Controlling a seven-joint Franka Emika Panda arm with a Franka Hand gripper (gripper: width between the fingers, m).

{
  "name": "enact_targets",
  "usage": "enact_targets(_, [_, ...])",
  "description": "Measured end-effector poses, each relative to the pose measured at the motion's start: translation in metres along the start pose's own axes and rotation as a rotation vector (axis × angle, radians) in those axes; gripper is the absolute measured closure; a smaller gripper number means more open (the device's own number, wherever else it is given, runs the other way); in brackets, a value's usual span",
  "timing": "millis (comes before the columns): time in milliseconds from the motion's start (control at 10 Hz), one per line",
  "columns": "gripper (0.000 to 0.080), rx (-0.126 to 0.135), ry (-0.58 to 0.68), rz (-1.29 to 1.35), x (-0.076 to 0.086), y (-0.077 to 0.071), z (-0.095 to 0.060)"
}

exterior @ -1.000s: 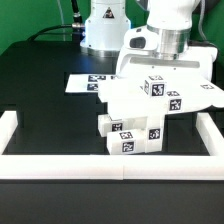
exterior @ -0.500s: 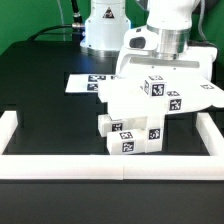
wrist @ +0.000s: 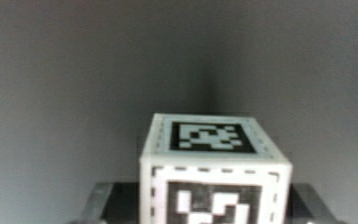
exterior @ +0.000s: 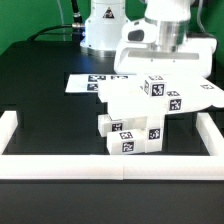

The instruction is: Assemble chair

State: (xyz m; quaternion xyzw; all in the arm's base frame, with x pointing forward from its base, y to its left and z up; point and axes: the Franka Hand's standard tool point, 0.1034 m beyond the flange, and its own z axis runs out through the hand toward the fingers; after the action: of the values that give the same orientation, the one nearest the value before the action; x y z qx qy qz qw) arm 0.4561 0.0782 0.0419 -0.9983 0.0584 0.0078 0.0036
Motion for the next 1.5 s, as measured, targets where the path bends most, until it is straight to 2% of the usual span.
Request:
enact_targets(200, [0.0511, 0.033, -0.015, 0.006, 0.009, 0.008, -0.037])
enact_targets(300, [0.0511, 0.036, -0.023, 0.012, 0.015, 0.011, -0.045])
enact_targets(400, [0.0511, 0.035, -0.023, 0.006, 0.020, 0.009, -0.050])
enact_targets(800, [0.0511, 0.035, -0.027, -0.003, 0.021, 0.010, -0.050])
enact_targets(1100, [0.0511, 0.048, -0.027, -0.048, 0.058, 0.022, -0.083])
enact_targets(1300, [0.0511, 0.042, -0.034, -0.062, 0.068, 0.022, -0.090])
enact_targets(1500, [0.0511, 0.042, -0.034, -0.063, 0.068, 0.023, -0.089])
